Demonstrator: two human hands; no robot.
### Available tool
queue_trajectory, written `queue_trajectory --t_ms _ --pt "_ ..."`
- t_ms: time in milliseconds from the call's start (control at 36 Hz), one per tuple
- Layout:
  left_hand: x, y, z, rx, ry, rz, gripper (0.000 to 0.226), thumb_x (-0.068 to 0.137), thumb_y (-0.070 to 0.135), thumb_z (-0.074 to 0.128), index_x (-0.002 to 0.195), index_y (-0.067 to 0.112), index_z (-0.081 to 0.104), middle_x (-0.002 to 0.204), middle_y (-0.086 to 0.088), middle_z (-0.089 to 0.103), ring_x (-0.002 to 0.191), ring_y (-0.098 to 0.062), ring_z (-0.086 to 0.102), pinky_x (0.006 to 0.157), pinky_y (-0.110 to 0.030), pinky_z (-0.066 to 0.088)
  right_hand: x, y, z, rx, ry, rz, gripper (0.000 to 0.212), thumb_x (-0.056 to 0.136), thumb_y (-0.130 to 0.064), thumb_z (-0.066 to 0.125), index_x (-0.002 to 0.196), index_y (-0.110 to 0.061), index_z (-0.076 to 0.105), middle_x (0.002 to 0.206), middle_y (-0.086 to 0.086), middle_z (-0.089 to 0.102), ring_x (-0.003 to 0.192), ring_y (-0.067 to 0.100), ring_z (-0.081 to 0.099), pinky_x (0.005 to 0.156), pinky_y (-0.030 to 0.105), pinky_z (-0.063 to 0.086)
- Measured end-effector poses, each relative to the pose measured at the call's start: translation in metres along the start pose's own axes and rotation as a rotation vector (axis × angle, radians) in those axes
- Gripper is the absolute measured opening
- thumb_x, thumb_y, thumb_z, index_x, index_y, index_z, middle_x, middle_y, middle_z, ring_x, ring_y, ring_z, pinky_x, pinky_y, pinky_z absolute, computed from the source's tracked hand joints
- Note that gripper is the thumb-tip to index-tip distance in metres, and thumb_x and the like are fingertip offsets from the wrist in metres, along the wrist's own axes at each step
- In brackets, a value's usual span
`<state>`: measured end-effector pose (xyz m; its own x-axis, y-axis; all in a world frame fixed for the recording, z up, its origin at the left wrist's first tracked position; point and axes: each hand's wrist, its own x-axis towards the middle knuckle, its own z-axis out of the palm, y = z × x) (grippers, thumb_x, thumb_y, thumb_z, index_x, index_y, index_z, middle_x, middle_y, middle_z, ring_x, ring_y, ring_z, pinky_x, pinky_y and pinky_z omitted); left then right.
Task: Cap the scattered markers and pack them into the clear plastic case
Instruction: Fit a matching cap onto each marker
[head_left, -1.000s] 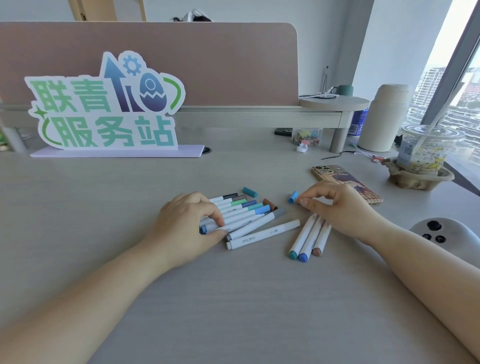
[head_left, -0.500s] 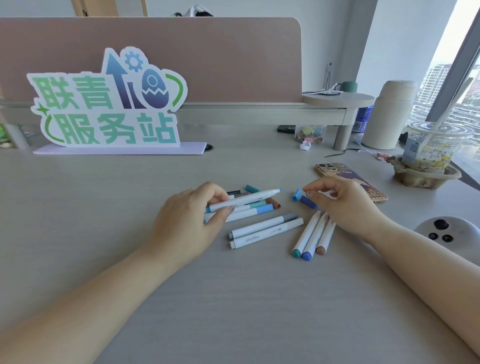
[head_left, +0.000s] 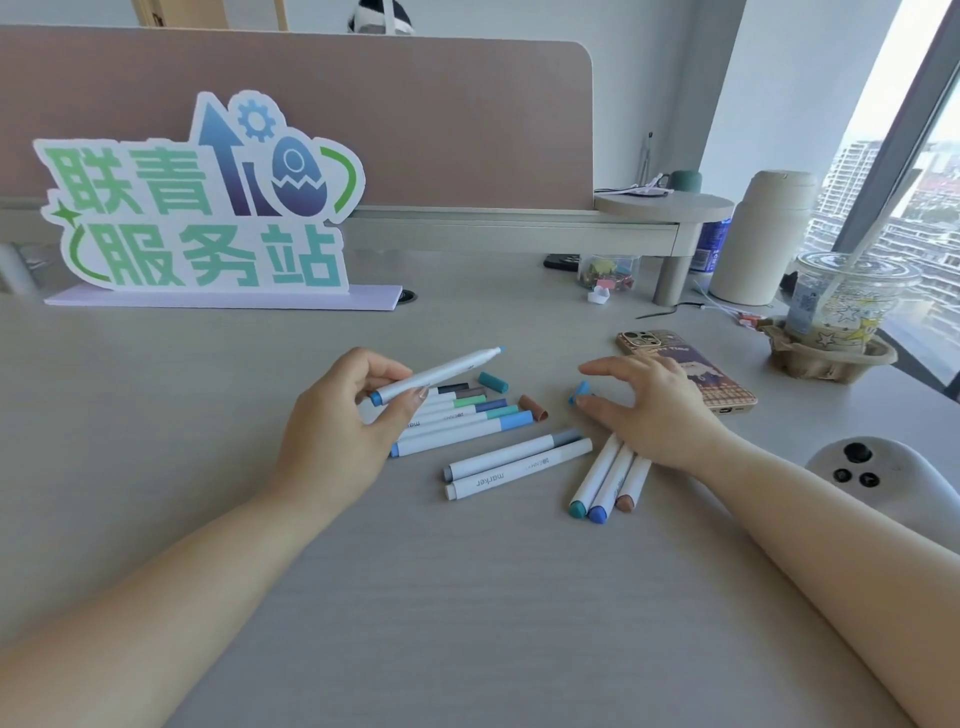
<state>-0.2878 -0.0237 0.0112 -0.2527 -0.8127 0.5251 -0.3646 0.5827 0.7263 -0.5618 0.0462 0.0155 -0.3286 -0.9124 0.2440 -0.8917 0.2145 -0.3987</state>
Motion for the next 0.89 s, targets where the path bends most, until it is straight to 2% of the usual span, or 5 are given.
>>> queue_trajectory --t_ms 111,417,528,639,889 --pt "-0.003 0.003 0.002 -0.006 -0.033 0.013 0.009 0.084 0.024 0.069 0.086 0.027 0.061 0.085 0.021 0.066 0.088 0.008 0.057 0.068 -0.003 0.038 0.005 -0.007 0.006 -0.100 -0.035 -0.029 0.035 0.094 -0.044 0.046 0.129 -0.043 0.050 0.135 -0.012 0.052 0.132 0.021 0.032 0.106 0.042 0.027" --pt "-0.006 0.008 0.004 -0.021 -0.073 0.073 0.010 0.084 0.025 0.070 0.086 0.031 0.062 0.091 0.021 0.065 0.092 0.000 0.056 0.074 -0.005 0.039 0.005 -0.005 0.006 -0.080 0.024 -0.079 0.010 0.090 -0.036 0.058 0.098 -0.036 0.064 0.105 -0.011 0.062 0.109 0.019 0.045 0.094 0.038 0.037" --pt "-0.006 0.008 0.003 -0.052 -0.081 0.053 0.010 0.084 0.024 0.070 0.086 0.030 0.062 0.091 0.022 0.065 0.094 -0.001 0.057 0.075 -0.001 0.036 0.002 -0.011 0.002 0.107 0.058 -0.110 0.012 0.092 -0.029 0.057 0.102 -0.031 0.063 0.100 -0.017 0.062 0.101 0.015 0.052 0.092 0.035 0.042" --pt "-0.005 0.008 0.001 -0.112 -0.113 0.017 0.011 0.083 0.023 0.071 0.087 0.029 0.063 0.092 0.017 0.068 0.095 -0.003 0.060 0.075 -0.004 0.038 -0.005 -0.017 -0.003 0.360 0.076 -0.108 0.014 0.090 -0.024 0.061 0.102 -0.030 0.064 0.102 -0.014 0.062 0.088 0.002 0.056 0.072 0.012 0.041" --pt "-0.003 0.007 0.002 -0.169 -0.138 -0.025 0.010 0.082 0.023 0.072 0.086 0.028 0.064 0.092 0.015 0.069 0.096 -0.008 0.063 0.083 -0.023 0.045 -0.013 -0.021 -0.010 0.453 0.016 -0.169 0.016 0.089 -0.028 0.061 0.101 -0.039 0.064 0.108 -0.015 0.063 0.100 0.000 0.056 0.078 0.009 0.038"
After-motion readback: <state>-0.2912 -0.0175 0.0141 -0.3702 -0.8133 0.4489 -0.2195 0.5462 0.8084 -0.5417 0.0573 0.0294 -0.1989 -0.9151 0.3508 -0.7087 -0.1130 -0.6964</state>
